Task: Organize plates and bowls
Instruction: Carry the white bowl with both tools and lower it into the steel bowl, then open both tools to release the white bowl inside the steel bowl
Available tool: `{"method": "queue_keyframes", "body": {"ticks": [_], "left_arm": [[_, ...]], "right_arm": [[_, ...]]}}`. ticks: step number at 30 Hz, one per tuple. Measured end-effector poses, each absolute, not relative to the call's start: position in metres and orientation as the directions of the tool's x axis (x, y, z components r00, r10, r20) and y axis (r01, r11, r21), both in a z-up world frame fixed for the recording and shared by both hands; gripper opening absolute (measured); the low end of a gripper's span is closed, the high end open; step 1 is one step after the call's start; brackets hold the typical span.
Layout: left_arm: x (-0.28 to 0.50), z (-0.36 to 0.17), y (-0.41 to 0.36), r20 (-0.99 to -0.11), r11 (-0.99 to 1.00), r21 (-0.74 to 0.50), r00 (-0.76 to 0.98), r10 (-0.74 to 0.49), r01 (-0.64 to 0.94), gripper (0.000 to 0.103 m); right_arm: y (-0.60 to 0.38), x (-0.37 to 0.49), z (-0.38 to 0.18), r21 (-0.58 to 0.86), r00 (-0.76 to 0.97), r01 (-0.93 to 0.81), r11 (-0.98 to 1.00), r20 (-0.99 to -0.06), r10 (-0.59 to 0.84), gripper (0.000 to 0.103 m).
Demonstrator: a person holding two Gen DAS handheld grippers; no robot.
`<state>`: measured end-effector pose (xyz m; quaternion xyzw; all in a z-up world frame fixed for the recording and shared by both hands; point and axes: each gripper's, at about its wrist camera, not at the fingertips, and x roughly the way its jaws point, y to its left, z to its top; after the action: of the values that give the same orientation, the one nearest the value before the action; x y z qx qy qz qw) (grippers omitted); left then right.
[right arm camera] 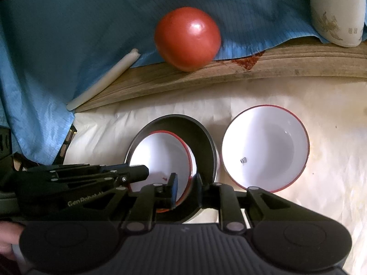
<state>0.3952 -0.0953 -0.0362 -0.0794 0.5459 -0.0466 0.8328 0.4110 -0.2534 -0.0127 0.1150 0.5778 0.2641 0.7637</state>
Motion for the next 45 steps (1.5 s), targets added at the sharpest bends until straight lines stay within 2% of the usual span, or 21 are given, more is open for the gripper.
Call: {"method": "queue_keyframes", "body": {"ticks": [22,24,29,32,33,35,37,40,43,45], "left_arm": [[0.393,-0.035,-0.095,-0.899,0.984,-0.179,0.407,-0.16,-0.01,0.016],[0.392,-0.033,-0.094,-0.896,0.984,-0.178,0.416,-0.158,-0.009,0.018],[0.389,-0.027,-0.093,-0.888,0.985,-0.172,0.435,-0.151,-0.01,0.02],[0.385,-0.023,-0.093,-0.882,0.985,-0.175,0.446,-0.151,-0.012,0.024],[0.384,-0.021,-0.093,-0.879,0.984,-0.177,0.452,-0.152,-0.013,0.026],[0.382,-0.018,-0.093,-0.872,0.983,-0.18,0.465,-0.152,-0.017,0.033],[0.379,-0.015,-0.093,-0.868,0.986,-0.167,0.479,-0.133,-0.029,0.052],[0.375,-0.009,-0.092,-0.856,0.984,-0.169,0.502,-0.121,-0.051,0.068],[0.371,-0.004,-0.09,-0.837,0.978,-0.199,0.53,-0.133,-0.069,0.079],[0.368,0.0,-0.091,-0.823,0.973,-0.219,0.549,-0.145,-0.071,0.083]], "right_arm": [[-0.26,0.406,-0.005,0.491,0.223,-0.247,0.836,-0.81,0.542,0.027],[-0.261,0.404,-0.003,0.493,0.233,-0.246,0.834,-0.806,0.545,0.031],[-0.265,0.402,0.003,0.493,0.26,-0.242,0.835,-0.797,0.546,0.033],[-0.269,0.398,0.01,0.492,0.287,-0.245,0.835,-0.786,0.547,0.04],[-0.271,0.396,0.012,0.488,0.299,-0.246,0.838,-0.784,0.544,0.044],[-0.275,0.393,0.018,0.474,0.329,-0.245,0.846,-0.78,0.532,0.046],[-0.281,0.39,0.024,0.465,0.359,-0.238,0.853,-0.774,0.522,0.047],[-0.291,0.386,0.03,0.453,0.408,-0.218,0.865,-0.762,0.502,0.054],[-0.302,0.383,0.034,0.443,0.449,-0.194,0.875,-0.753,0.481,0.066],[-0.309,0.381,0.036,0.436,0.472,-0.172,0.884,-0.751,0.462,0.075]]}}
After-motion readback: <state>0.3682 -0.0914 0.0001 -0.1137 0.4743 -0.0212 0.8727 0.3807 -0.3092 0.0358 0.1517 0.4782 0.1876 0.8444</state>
